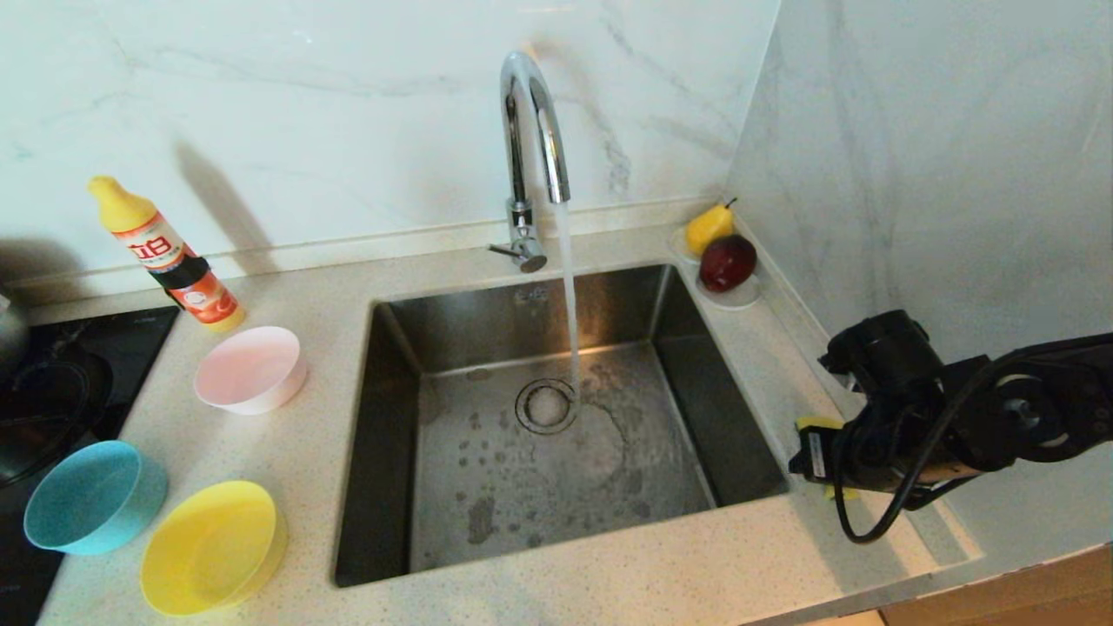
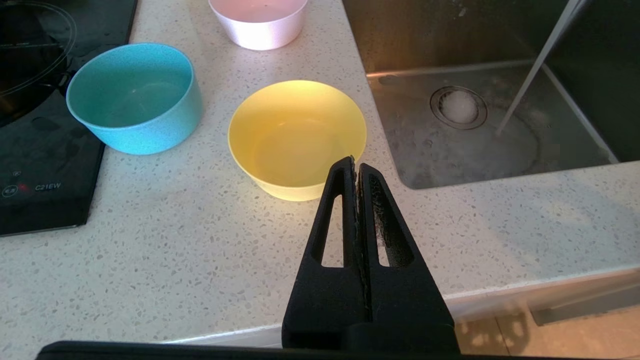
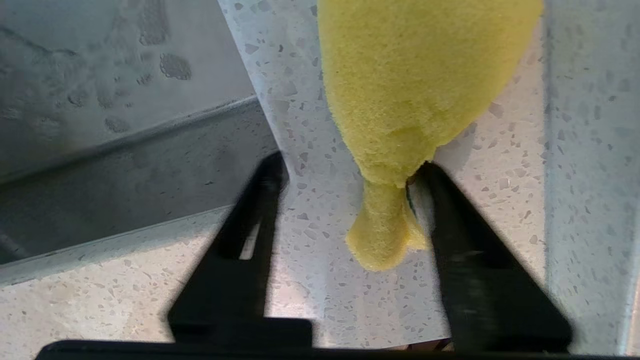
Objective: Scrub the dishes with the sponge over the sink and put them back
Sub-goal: Pick up a bowl and the sponge
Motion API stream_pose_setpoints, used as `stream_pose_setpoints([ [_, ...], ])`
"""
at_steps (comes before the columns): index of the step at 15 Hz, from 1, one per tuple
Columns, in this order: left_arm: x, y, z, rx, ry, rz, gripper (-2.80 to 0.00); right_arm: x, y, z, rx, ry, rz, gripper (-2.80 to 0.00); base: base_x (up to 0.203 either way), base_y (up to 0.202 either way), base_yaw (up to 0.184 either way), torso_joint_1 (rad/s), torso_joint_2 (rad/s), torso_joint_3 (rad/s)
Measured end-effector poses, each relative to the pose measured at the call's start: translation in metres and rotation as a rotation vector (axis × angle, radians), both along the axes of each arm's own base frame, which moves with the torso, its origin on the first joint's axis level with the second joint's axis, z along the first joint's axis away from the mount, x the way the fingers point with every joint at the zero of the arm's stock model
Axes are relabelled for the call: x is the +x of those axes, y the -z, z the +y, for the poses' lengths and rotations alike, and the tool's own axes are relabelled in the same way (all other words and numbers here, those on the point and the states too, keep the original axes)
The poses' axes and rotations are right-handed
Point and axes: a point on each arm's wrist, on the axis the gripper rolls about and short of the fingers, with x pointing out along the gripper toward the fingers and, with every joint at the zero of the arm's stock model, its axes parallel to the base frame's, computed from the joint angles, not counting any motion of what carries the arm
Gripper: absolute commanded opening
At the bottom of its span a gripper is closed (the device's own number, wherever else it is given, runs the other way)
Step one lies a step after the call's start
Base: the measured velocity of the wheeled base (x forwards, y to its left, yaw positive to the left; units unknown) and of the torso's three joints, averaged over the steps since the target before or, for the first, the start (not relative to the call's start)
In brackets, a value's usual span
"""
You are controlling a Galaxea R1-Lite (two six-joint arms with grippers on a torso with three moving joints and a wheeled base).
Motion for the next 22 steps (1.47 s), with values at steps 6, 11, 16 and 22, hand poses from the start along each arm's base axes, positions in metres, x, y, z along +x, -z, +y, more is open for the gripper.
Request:
stream_pose_setpoints([
  [6,0.0,0.0,0.0,0.0,0.0,0.0,-2.8,-0.002,-0.002,0.0,0.0,0.0,-0.001,-2.8,0.0,0.0,0.0,0.0,0.0,0.0],
  [11,0.0,0.0,0.0,0.0,0.0,0.0,-2.8,-0.008,-0.011,0.0,-0.001,-0.017,-0.015,-2.8,0.0,0.0,0.0,0.0,0.0,0.0],
  [16,0.0,0.0,0.0,0.0,0.0,0.0,-2.8,-0.043,-0.041,0.023,-0.014,-0.178,-0.065,-2.8,0.0,0.0,0.0,0.0,0.0,0.0],
  [22,0.0,0.0,0.0,0.0,0.0,0.0,-2.8,-0.095,-0.072,0.04,-0.001,-0.348,-0.103,-2.8,0.0,0.0,0.0,0.0,0.0,0.0],
])
